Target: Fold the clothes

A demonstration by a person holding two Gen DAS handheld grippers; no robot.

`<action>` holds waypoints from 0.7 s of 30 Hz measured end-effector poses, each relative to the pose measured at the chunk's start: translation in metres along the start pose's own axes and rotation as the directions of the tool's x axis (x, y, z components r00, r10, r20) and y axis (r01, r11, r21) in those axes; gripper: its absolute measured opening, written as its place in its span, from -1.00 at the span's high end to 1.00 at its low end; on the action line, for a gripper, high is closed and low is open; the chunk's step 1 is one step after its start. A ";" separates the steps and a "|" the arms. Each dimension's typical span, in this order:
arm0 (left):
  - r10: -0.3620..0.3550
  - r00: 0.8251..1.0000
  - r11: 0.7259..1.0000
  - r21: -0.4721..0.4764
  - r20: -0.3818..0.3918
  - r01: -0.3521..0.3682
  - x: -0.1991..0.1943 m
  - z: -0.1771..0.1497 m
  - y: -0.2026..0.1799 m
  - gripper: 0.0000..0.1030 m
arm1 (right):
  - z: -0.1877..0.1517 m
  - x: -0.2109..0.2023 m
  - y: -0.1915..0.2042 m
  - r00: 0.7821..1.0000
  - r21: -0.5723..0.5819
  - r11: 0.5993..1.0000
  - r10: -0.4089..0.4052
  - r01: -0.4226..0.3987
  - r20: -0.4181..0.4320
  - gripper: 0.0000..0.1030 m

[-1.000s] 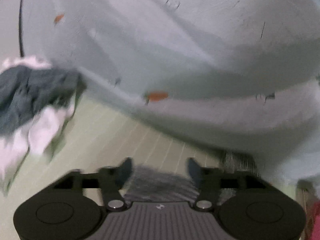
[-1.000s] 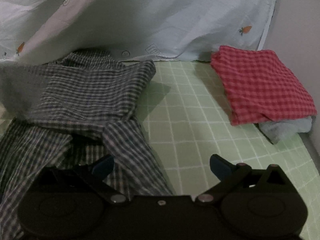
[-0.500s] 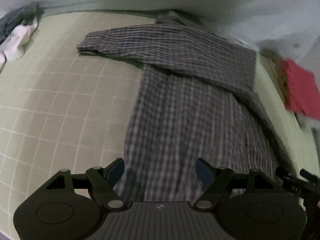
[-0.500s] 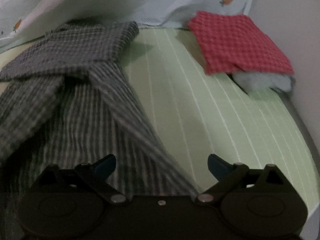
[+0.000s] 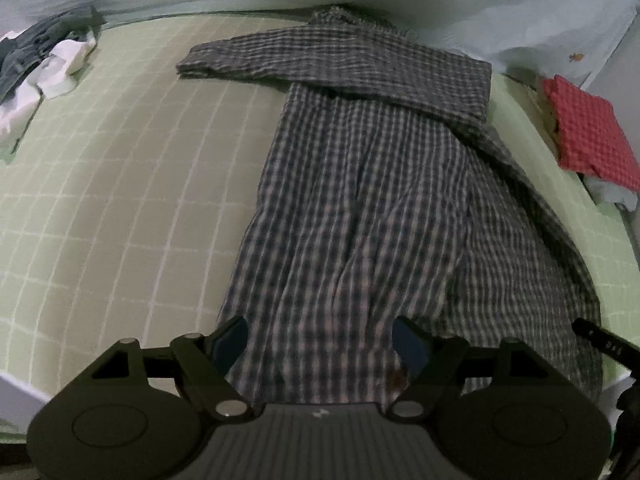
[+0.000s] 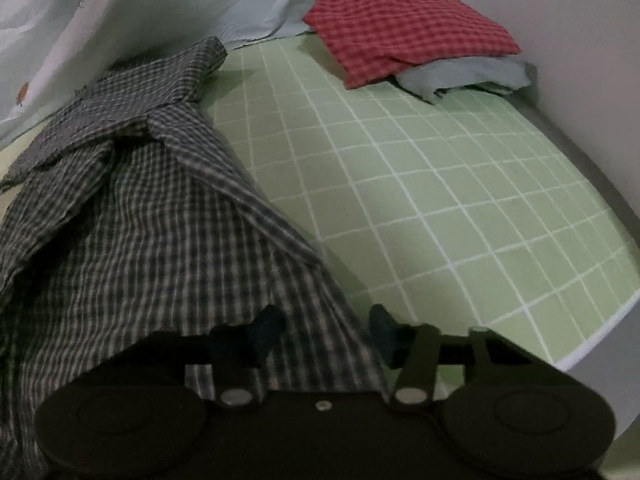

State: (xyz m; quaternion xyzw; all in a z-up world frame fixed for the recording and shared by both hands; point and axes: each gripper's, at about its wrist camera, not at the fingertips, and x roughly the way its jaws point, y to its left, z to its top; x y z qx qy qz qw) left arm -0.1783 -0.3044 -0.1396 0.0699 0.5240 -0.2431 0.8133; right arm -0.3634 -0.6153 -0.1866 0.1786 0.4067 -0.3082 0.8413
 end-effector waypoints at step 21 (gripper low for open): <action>0.011 0.999 0.999 -0.031 -0.034 -0.012 -0.017 -0.030 0.026 -0.56 | 0.002 -0.043 0.075 0.930 -0.089 0.927 0.367 -0.364 0.026 0.91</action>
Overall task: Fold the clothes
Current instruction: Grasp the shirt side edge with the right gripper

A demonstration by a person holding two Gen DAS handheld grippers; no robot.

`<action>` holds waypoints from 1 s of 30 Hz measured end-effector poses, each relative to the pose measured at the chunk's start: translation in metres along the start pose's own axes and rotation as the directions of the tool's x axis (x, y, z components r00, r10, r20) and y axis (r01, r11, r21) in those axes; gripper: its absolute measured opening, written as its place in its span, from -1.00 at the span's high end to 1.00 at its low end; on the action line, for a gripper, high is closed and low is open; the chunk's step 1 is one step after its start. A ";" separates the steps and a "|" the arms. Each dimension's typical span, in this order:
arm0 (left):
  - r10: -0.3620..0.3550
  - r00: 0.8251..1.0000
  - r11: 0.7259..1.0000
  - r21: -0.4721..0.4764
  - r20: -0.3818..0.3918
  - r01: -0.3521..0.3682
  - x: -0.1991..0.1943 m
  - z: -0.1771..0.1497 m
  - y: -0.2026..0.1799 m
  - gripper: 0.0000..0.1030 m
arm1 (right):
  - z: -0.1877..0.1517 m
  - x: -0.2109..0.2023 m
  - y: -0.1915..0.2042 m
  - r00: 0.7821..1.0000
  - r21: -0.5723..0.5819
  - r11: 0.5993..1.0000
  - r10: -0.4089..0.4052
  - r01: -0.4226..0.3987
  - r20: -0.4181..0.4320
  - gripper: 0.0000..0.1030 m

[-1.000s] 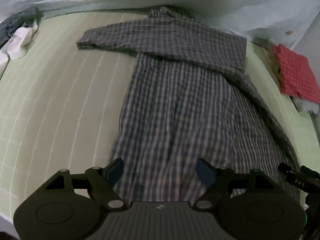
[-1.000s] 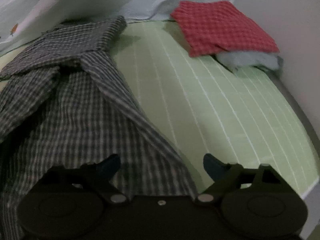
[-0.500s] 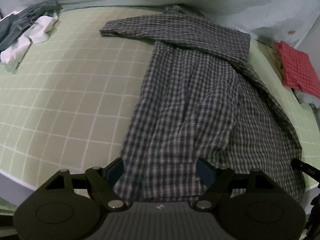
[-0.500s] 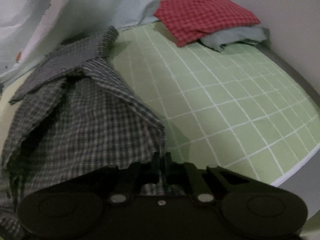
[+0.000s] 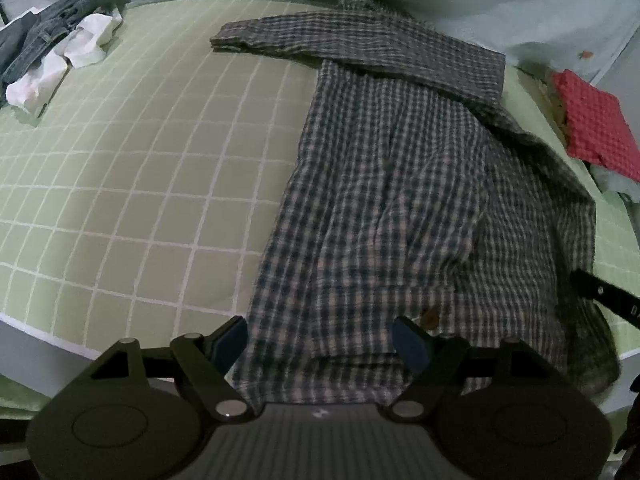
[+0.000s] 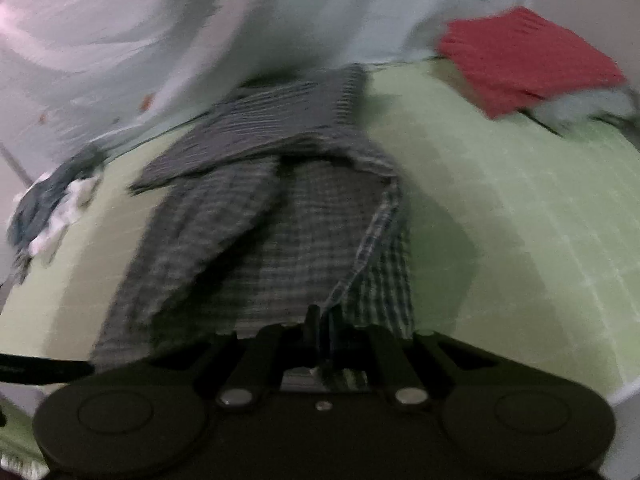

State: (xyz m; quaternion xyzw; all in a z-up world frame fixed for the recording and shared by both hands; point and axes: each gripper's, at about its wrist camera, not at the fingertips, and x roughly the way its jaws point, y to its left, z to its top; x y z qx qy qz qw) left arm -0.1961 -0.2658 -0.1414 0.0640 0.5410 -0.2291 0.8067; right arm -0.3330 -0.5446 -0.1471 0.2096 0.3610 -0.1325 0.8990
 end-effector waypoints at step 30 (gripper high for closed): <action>0.028 0.999 0.999 -0.024 -0.037 -0.029 0.003 0.007 0.018 -0.56 | -0.015 0.060 0.042 0.971 -0.185 0.977 -0.140 0.104 -0.195 -0.35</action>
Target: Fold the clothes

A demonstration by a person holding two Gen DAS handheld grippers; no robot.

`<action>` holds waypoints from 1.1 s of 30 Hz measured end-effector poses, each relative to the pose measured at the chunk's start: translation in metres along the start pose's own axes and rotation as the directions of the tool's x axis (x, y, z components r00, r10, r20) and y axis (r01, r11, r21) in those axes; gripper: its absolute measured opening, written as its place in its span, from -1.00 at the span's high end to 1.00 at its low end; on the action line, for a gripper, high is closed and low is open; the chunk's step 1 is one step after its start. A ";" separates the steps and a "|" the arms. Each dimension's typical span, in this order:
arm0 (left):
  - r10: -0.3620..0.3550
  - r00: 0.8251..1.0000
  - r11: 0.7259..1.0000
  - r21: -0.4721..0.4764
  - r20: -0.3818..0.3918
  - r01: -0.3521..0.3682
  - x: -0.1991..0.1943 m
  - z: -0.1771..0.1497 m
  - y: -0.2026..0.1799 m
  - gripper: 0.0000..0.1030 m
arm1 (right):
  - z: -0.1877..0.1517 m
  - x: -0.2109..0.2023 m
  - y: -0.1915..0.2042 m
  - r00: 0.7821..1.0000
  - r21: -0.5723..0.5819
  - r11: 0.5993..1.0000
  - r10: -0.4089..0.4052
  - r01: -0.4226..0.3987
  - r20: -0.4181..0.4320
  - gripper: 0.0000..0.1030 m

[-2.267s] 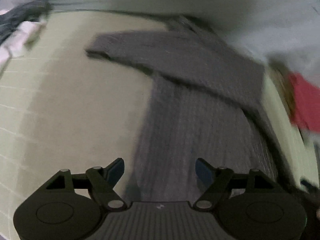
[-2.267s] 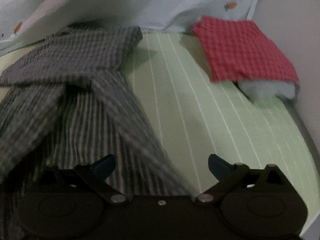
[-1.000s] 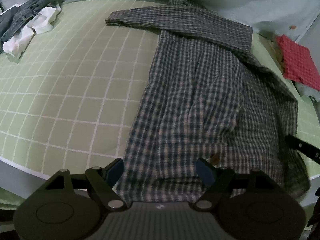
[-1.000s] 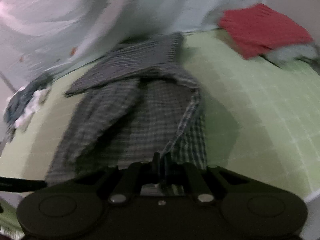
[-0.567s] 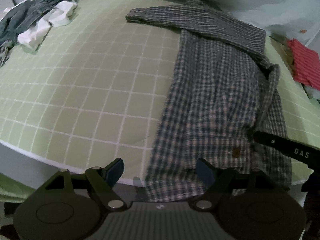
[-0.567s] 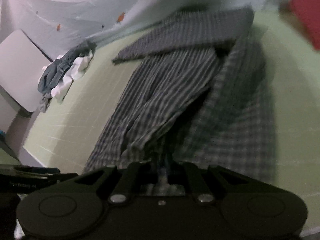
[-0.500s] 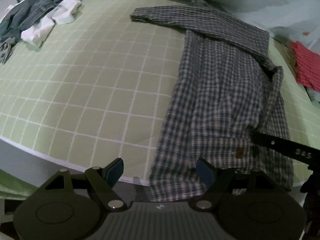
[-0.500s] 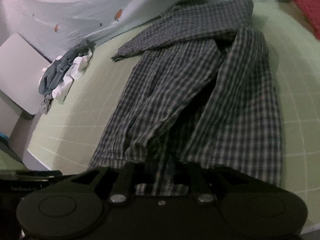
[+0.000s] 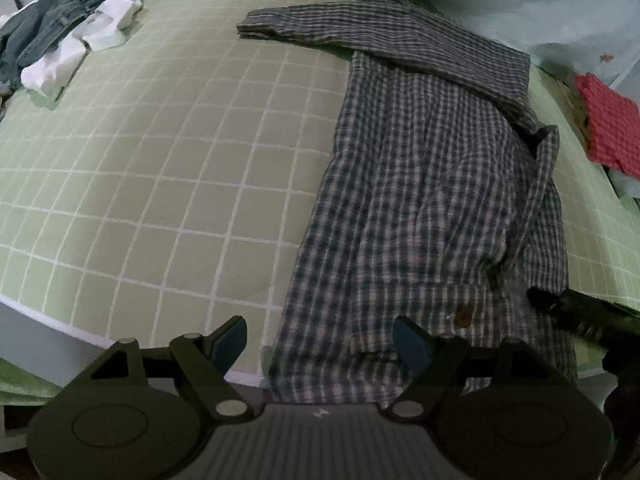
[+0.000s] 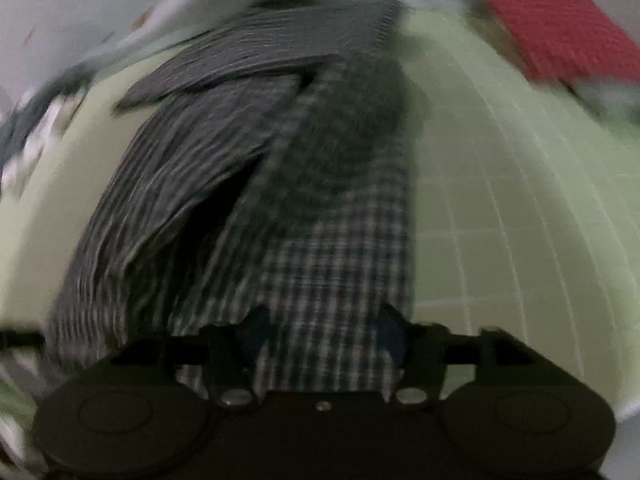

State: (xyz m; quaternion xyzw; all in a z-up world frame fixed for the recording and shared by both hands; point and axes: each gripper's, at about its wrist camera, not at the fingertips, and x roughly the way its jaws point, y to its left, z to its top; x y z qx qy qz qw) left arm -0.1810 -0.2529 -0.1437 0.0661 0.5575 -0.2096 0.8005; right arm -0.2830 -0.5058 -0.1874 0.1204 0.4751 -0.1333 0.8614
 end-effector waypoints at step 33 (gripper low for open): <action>0.079 0.994 0.981 -0.186 0.082 -0.062 0.128 0.299 0.088 -0.69 | 0.255 0.117 -0.069 0.957 0.202 0.972 -0.169 0.122 0.236 -0.88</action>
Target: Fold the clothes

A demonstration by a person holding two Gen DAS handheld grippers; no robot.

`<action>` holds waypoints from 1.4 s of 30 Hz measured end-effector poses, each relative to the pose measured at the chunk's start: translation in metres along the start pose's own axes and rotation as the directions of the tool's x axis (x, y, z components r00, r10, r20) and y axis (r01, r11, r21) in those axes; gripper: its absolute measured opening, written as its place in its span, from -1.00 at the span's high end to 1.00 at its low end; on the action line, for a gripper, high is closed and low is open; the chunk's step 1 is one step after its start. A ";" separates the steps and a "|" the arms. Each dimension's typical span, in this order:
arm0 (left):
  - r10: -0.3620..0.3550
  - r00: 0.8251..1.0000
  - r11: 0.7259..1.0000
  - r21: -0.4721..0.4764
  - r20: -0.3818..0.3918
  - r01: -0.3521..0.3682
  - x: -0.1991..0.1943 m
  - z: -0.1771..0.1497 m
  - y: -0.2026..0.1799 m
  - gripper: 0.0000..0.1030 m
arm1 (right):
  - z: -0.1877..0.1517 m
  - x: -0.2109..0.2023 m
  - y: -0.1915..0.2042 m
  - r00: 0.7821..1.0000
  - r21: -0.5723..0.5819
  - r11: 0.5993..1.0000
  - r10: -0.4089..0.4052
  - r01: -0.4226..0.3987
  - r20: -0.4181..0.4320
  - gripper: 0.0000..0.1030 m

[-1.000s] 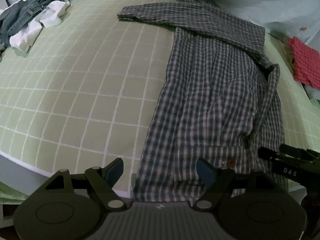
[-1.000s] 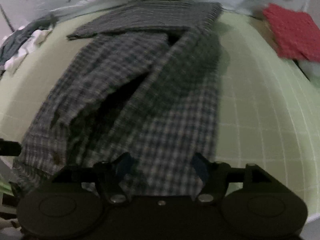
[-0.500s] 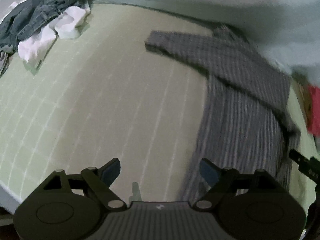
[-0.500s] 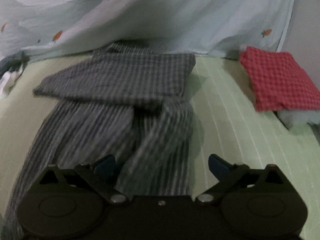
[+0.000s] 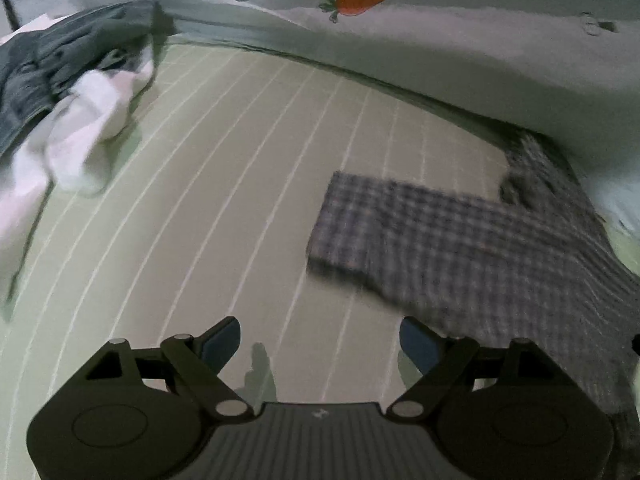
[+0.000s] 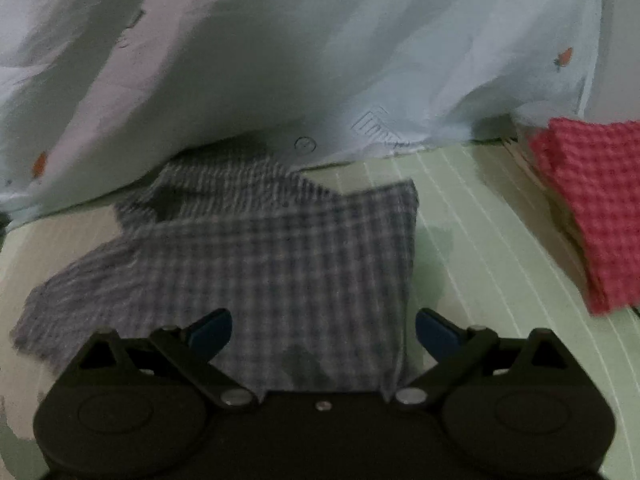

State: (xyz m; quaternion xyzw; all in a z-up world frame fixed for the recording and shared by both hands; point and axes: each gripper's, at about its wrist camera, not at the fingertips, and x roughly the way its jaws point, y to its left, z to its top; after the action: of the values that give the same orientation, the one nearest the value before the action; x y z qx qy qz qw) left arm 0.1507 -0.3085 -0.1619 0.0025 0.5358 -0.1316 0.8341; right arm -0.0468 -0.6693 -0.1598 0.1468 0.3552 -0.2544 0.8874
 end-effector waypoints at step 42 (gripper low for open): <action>-0.107 0.897 0.994 0.054 0.428 0.093 -0.088 0.058 -0.027 0.84 | 0.063 0.077 -0.072 0.960 0.333 0.908 0.278 -0.255 -0.023 0.91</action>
State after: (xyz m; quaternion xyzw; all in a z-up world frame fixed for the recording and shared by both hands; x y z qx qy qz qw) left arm 0.1618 -0.3242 -0.0551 -0.0411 0.3357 -0.1801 0.9237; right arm -0.0043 -0.7836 -0.1749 0.3477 0.3153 -0.1810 0.8642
